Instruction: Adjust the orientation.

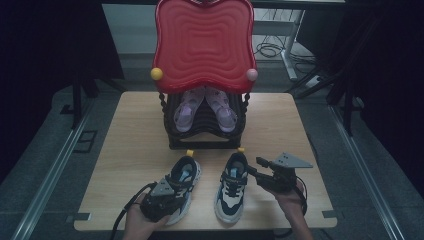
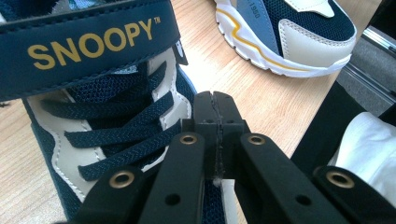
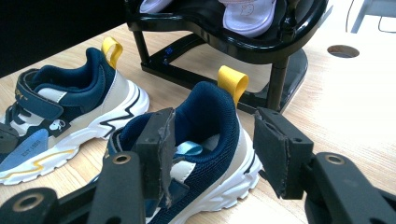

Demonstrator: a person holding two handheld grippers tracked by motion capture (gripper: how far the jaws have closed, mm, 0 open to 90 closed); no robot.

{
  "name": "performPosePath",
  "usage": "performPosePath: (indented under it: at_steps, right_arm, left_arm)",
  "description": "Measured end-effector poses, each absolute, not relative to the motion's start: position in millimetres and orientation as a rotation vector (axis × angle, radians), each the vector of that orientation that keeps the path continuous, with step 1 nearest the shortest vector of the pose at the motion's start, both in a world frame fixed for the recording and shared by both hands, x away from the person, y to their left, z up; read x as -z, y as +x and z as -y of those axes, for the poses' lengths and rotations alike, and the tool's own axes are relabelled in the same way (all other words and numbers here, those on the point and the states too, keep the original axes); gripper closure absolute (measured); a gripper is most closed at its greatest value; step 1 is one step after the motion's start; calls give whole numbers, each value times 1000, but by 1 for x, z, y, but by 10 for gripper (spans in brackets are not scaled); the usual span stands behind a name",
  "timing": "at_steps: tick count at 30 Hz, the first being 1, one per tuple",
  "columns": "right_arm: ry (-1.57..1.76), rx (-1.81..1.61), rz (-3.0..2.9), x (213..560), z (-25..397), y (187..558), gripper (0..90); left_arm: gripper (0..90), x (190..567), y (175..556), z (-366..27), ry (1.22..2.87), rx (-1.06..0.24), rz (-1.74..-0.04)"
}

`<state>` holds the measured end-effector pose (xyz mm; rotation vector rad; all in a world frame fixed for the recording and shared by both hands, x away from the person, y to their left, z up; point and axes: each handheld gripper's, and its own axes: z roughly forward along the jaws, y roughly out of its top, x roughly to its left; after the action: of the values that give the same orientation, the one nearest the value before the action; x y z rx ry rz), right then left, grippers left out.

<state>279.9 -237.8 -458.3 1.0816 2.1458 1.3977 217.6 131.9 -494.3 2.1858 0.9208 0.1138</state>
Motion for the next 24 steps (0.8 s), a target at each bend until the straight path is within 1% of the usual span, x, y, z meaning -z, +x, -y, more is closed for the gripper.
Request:
performPosePath:
  at_steps: [4,7,10,24]
  right_arm:
    - [1083,-1396,-2147,459,238,280,488]
    - [1083,-1397,-2147,459,238,280,488]
    - [1083,-1398,-2145,459,238,280,488]
    - [1083,-1405,-2137,457,239,281,488]
  left_arm:
    - [900,493,218,-129,2209,-124,-906]
    - [900,493,221,-133,2208,-98,-914]
    - [900,492,222,-138,2215,-103,-923]
    - [900,493,230,-175,2175,-116,-1012]
